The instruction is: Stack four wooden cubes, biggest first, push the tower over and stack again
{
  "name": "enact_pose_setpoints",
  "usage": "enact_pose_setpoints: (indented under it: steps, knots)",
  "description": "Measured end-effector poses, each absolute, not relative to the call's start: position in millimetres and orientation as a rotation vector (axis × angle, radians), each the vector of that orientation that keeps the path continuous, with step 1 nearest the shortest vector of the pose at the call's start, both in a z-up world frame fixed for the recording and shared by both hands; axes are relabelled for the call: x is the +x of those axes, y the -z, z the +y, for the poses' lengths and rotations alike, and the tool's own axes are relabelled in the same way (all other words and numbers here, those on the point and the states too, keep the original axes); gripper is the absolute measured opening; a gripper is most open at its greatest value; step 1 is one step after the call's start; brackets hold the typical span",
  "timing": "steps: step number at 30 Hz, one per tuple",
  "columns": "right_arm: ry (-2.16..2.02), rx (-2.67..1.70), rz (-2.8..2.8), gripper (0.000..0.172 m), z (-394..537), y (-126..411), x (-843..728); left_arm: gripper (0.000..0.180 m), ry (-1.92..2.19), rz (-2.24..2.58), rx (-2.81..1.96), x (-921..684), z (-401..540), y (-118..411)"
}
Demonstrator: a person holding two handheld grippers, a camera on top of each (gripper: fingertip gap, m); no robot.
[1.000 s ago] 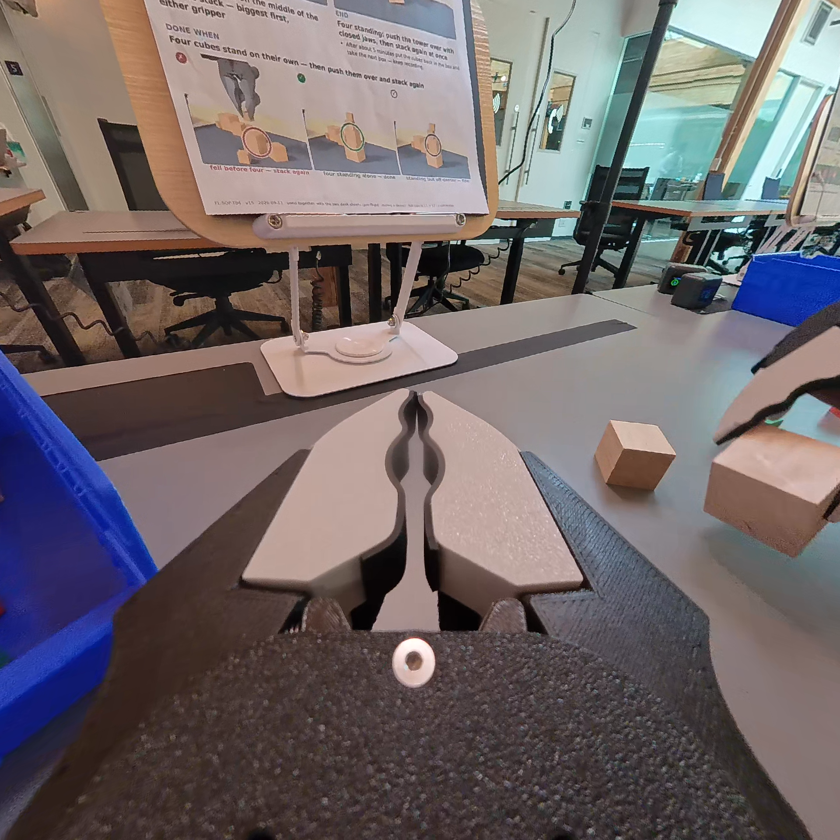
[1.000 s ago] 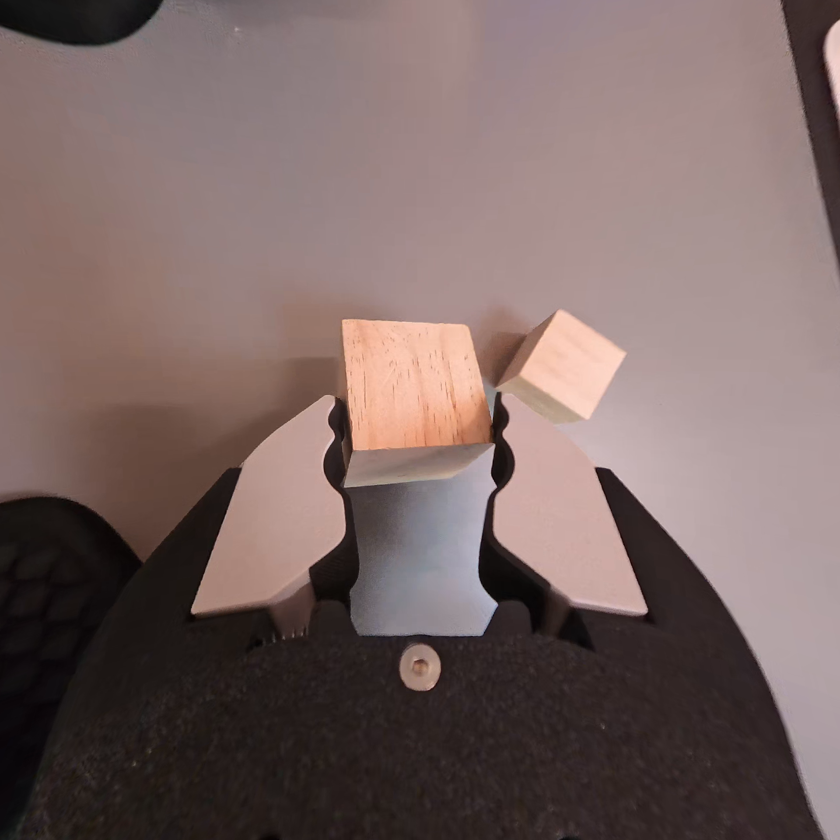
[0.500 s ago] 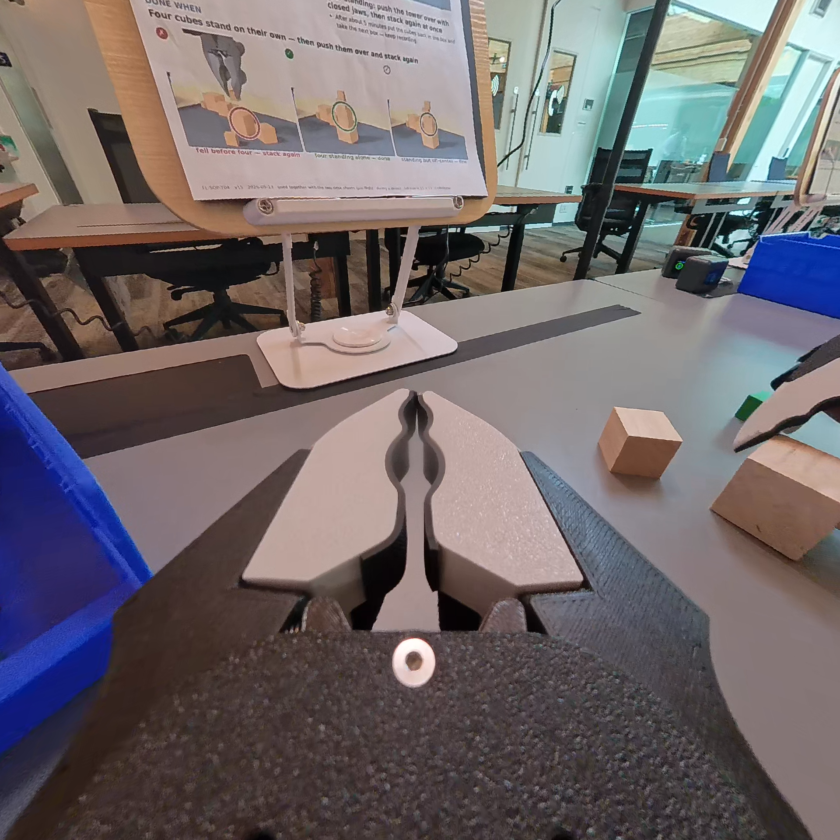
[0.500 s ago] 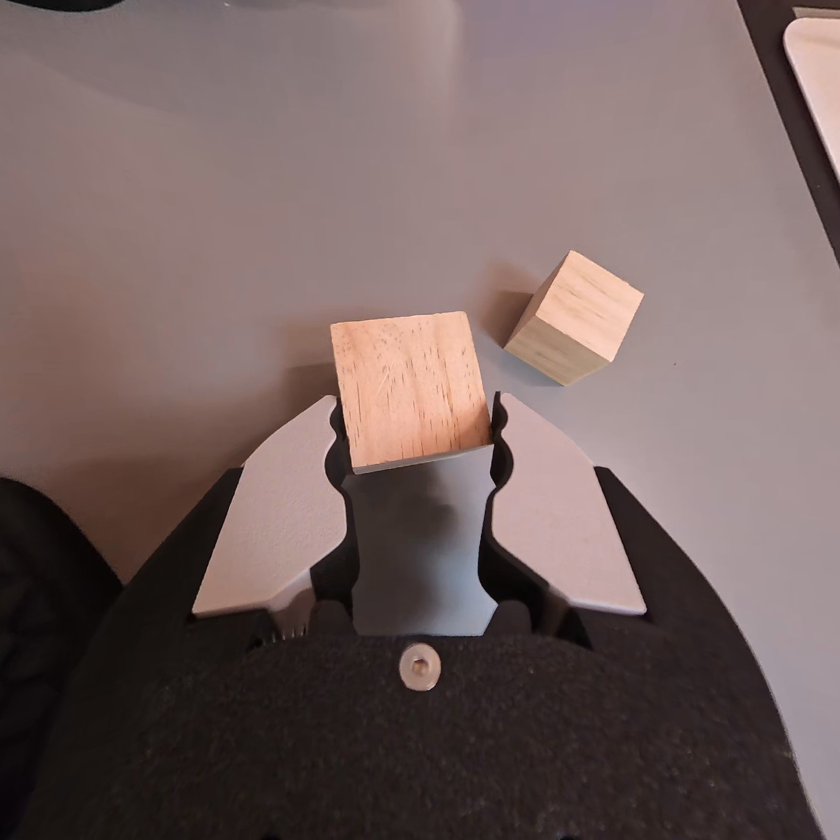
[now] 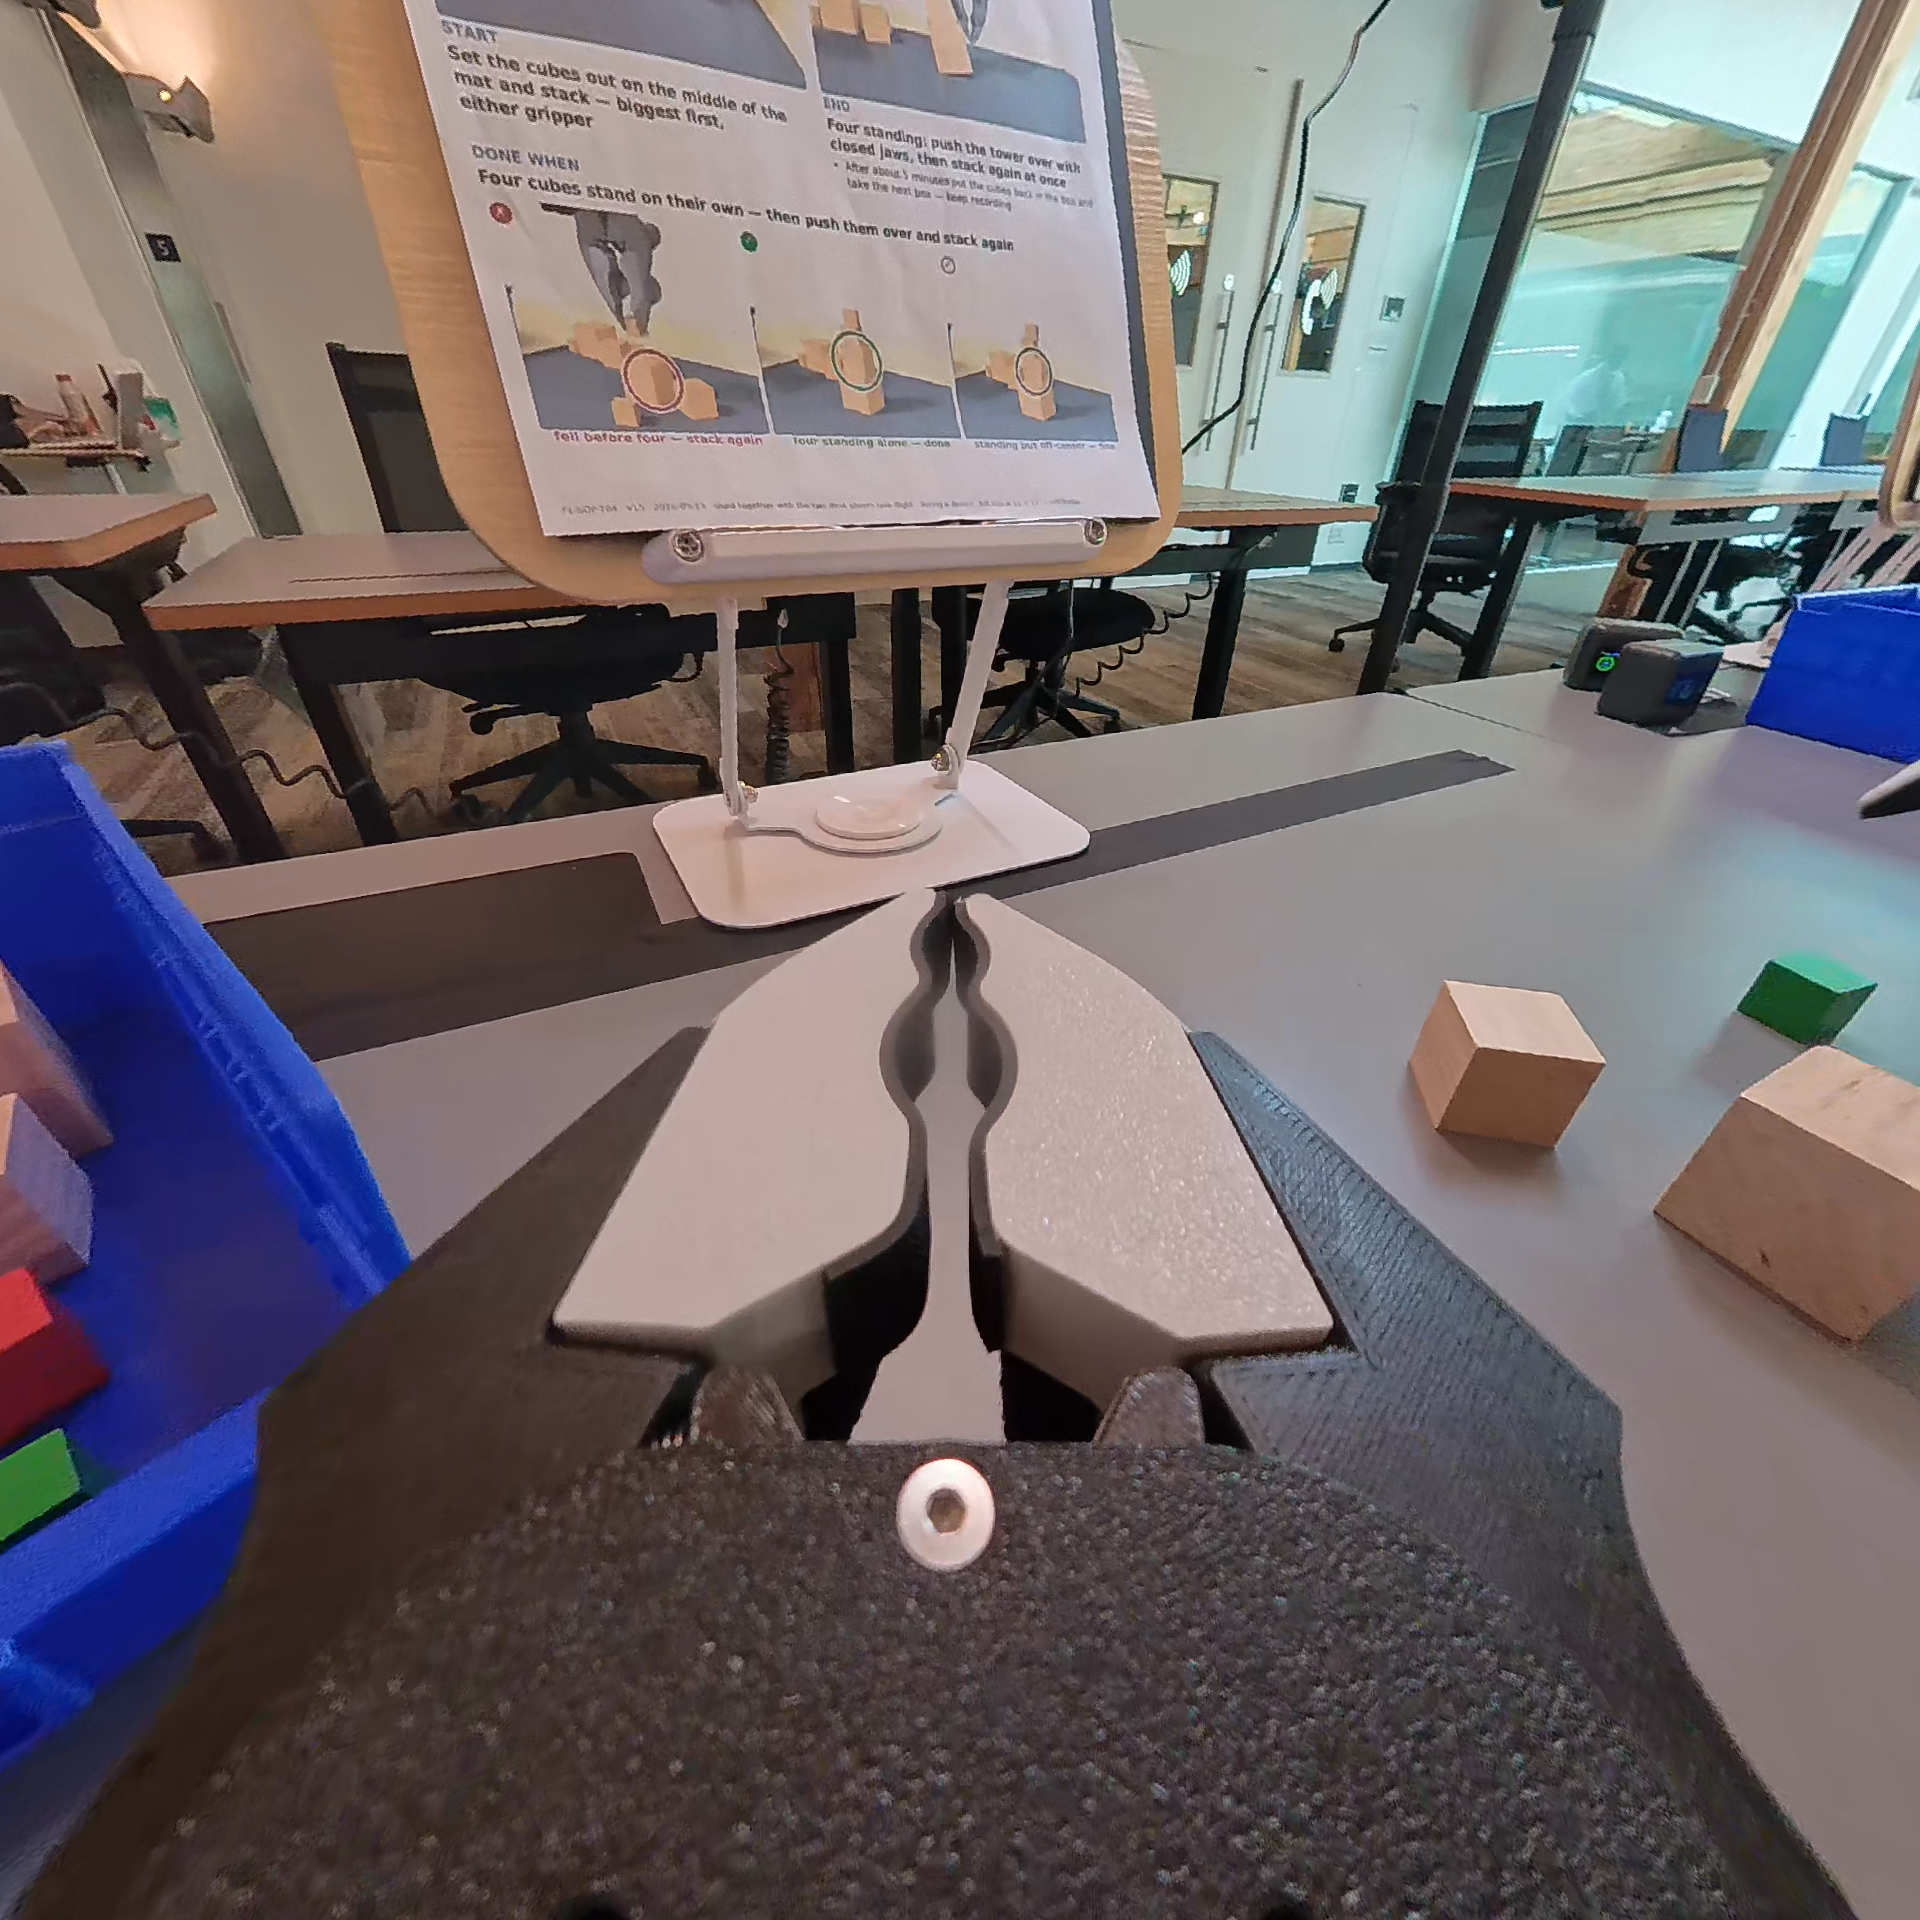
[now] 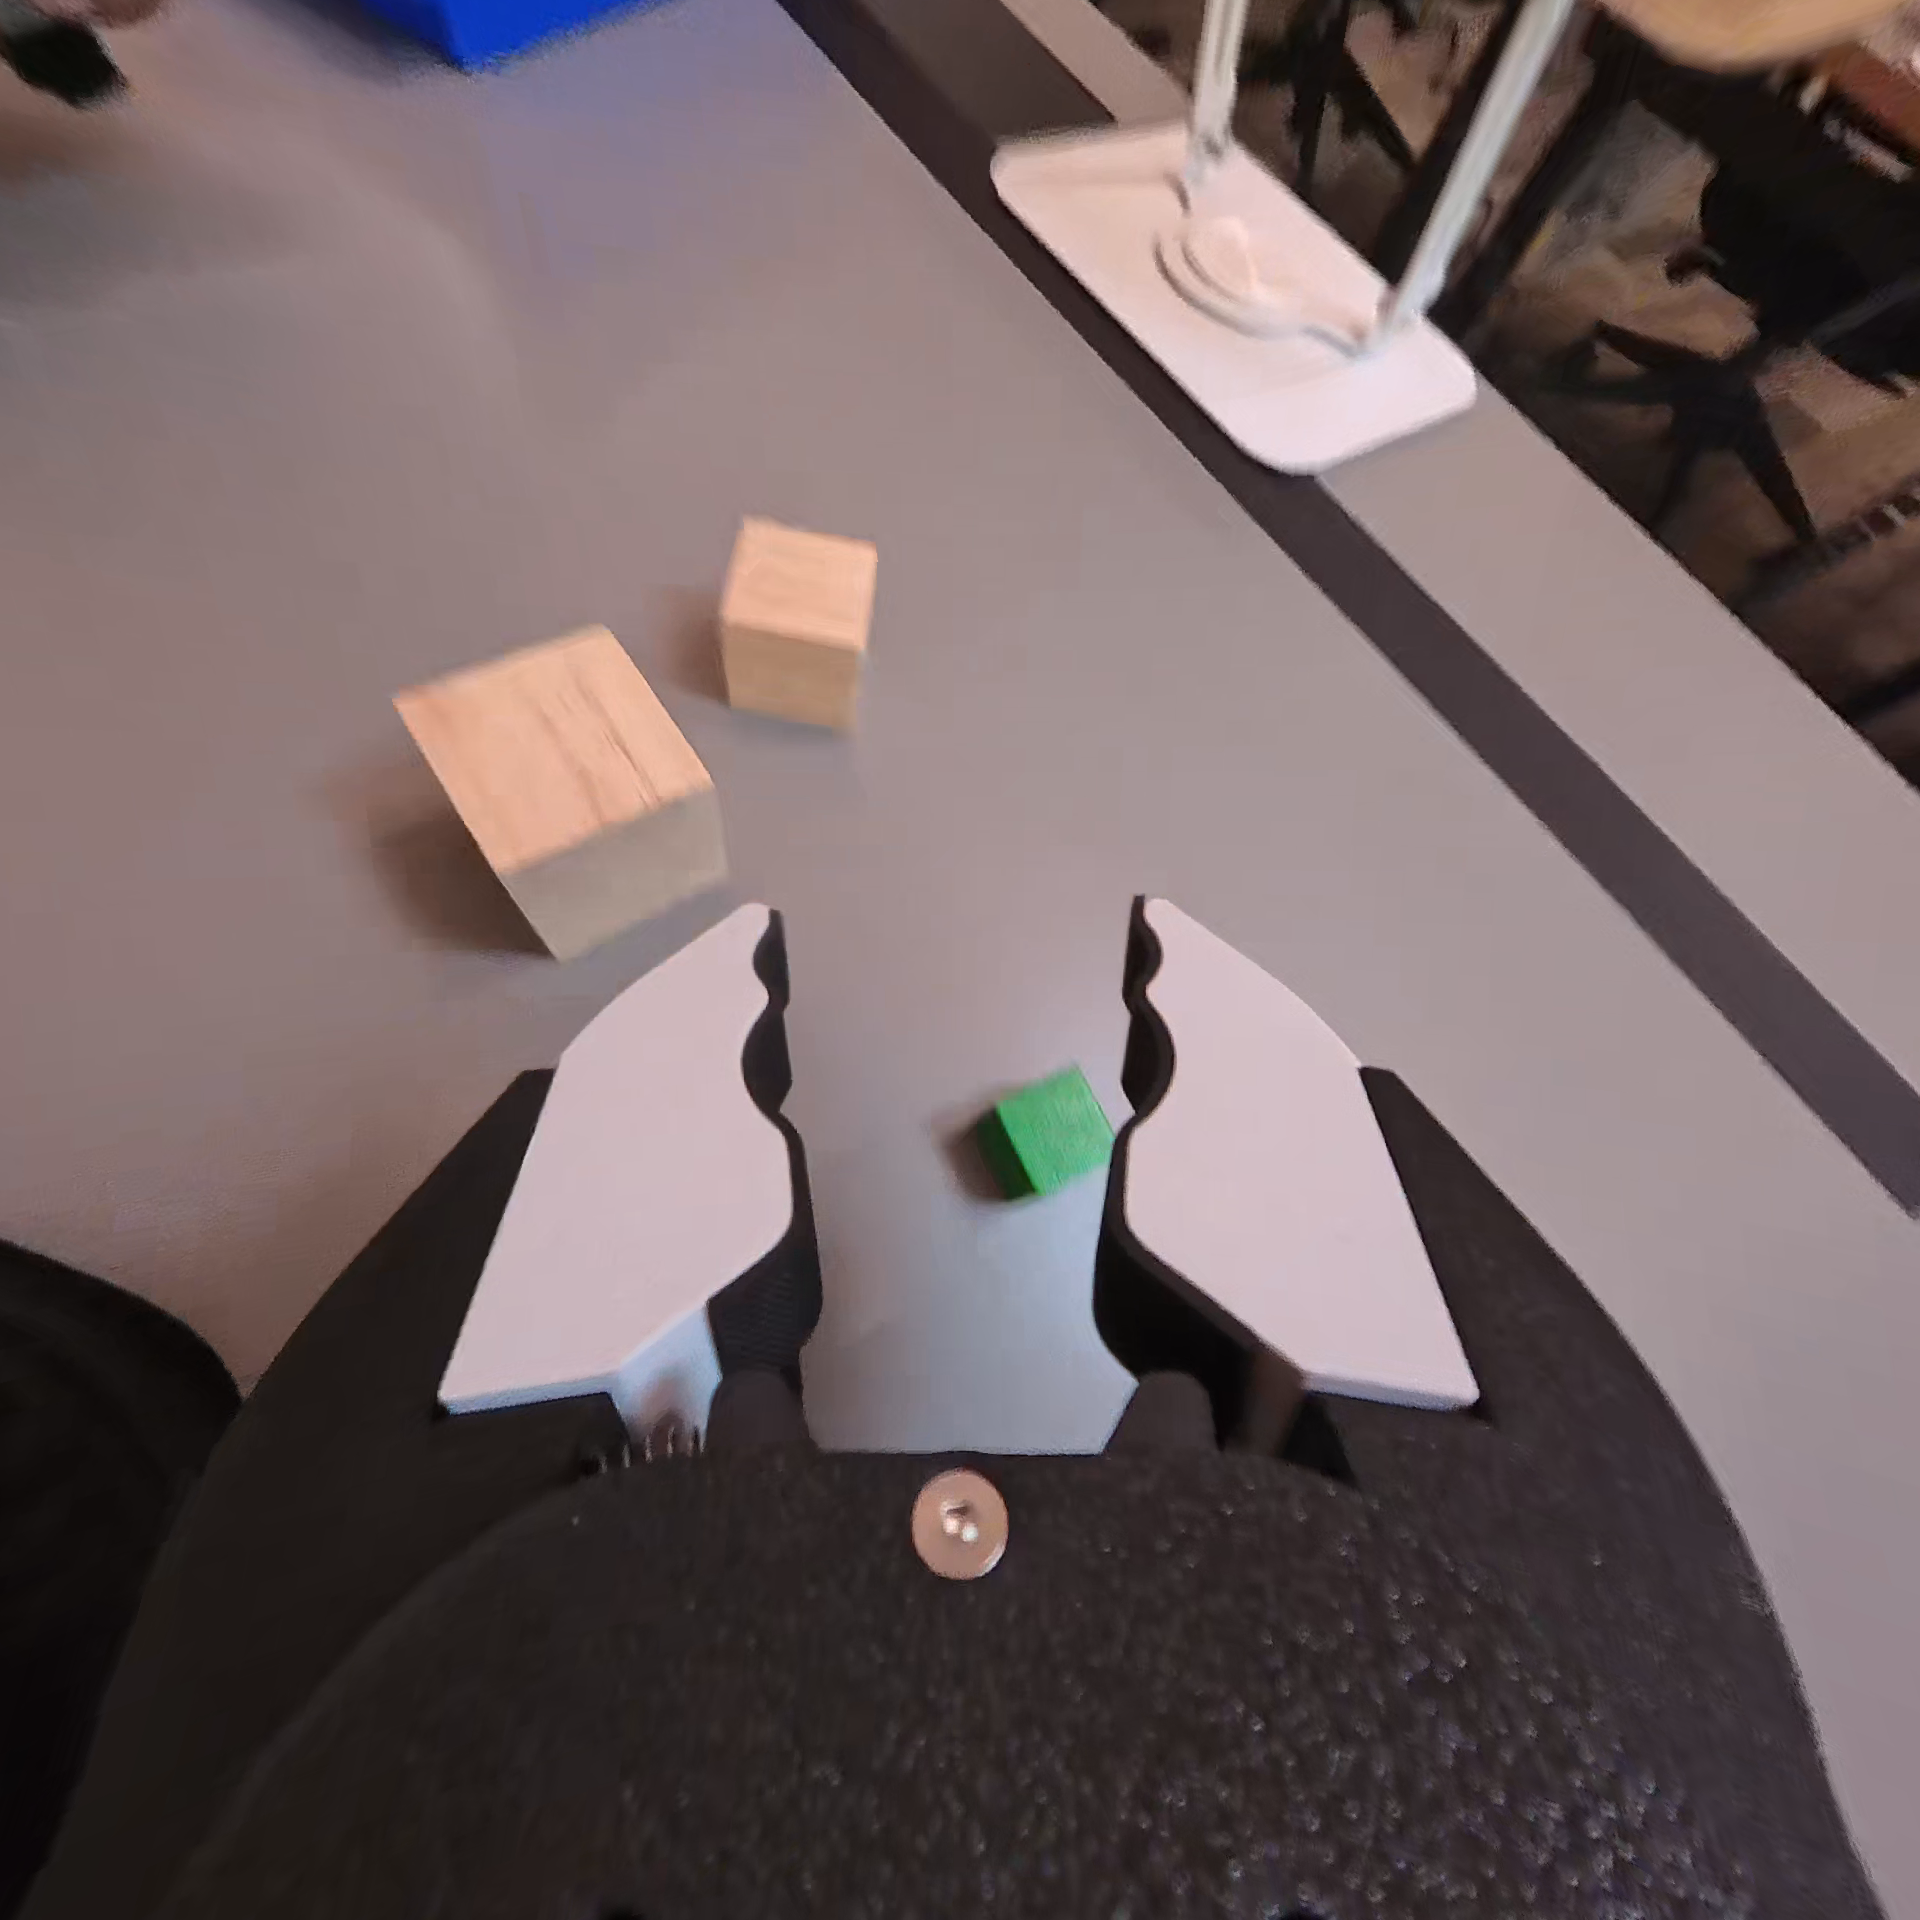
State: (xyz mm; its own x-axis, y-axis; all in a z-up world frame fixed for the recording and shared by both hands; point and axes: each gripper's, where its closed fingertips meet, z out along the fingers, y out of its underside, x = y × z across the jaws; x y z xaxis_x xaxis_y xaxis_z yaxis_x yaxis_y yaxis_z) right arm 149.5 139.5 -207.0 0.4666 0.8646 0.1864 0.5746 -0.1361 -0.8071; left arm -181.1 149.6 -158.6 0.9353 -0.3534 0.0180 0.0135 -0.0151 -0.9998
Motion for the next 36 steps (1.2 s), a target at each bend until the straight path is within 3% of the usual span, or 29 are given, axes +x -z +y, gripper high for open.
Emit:
enact_pose_setpoints:
  steps: [8,17,21,23,36]
  knots:
    - [-0.283,-2.031,-1.316,0.055,146.9,260.9,196.6,0.000,0.266,0.311,-1.567,-175.5,149.0,161.9]
    - [-0.305,-2.053,-1.506,0.050,161.5,276.0,193.0,0.000,0.241,0.304,-1.546,-179.5,148.7,160.1]
    - [-0.311,-2.058,-1.518,0.031,161.8,278.9,193.1,0.000,0.274,0.325,-1.525,-175.1,146.4,157.4]
    - [-0.307,-2.048,-1.519,0.030,160.1,278.8,191.9,0.000,0.310,0.338,-1.514,-171.4,144.8,156.0]
    - [-0.419,-1.826,-1.527,0.029,124.6,197.1,124.5,0.000,0.648,0.579,-1.414,-140.4,119.3,147.7]
